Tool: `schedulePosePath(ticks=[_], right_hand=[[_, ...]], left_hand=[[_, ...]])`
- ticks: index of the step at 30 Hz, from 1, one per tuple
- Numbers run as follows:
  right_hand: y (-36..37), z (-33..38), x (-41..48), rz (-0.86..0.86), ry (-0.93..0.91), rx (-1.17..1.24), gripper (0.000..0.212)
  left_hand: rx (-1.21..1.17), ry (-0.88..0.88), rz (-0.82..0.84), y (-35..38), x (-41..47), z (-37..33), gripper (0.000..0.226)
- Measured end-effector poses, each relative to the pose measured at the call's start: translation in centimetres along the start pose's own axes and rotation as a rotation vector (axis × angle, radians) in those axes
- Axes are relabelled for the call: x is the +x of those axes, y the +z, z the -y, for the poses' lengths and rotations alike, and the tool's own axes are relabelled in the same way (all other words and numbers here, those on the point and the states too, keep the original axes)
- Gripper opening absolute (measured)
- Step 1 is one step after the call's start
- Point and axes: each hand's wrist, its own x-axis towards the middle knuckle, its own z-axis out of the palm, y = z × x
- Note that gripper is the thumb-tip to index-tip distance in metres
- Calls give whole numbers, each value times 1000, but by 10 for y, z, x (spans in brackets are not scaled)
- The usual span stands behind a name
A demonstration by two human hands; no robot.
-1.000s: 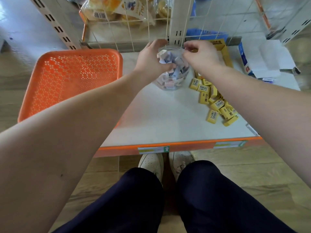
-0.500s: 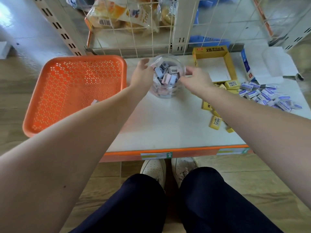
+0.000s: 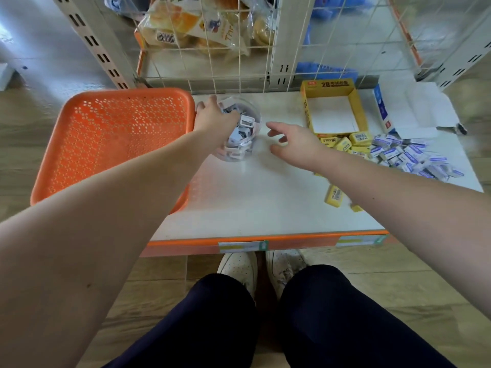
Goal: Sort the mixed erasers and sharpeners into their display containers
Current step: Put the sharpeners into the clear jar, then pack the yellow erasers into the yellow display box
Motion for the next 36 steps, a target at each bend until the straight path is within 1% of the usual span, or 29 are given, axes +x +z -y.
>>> schedulePosePath(ticks=[2, 3, 5, 6, 9, 11, 13, 15, 17, 20, 24, 28, 32, 36], right_hand=[[-19, -2, -10, 0, 1, -64, 56], [-30, -3, -17, -2, 7, -88, 55], [-54, -4, -35, 0, 17, -141, 54], [-65, -4, -45, 4, 19, -173, 53], [-92, 0, -79, 14, 19, -223, 55], [-102, -1, -106, 3, 24, -242, 56], [-102, -9, -132, -29, 59, -235, 57], [-100, -22, -153, -103, 131, -155, 60], [-93, -36, -169, -162, 188, -70, 60], [-80, -56, -183, -150, 192, -32, 61], [-68, -87, -188, -155, 147, 15, 60], [-59, -119, -166, -192, 163, 28, 63], [-45, -143, -126, -295, 189, 71, 66], [-30, -161, -97, -285, 91, 38, 74]], left_hand=[[-5, -84, 72, -12, -10, -13, 57], [-34, -107, 116, -19, -15, -21, 48], [-36, -90, 181, -36, -34, -37, 12], [-9, -51, 202, -42, -42, -43, 10], [124, 102, 220, -52, -63, -53, 21], [153, 200, 294, -48, -87, -57, 27], [202, 192, 310, -35, -113, -59, 39], [261, 176, 323, -17, -137, -63, 48], [251, 210, 349, 3, -154, -69, 44], [228, 257, 356, 30, -169, -78, 41], [259, 273, 337, 71, -161, -78, 40], [242, 302, 282, 116, -139, -76, 43], [274, 388, 204, 147, -104, -63, 48], [248, 473, 82, 166, -70, -54, 50]])
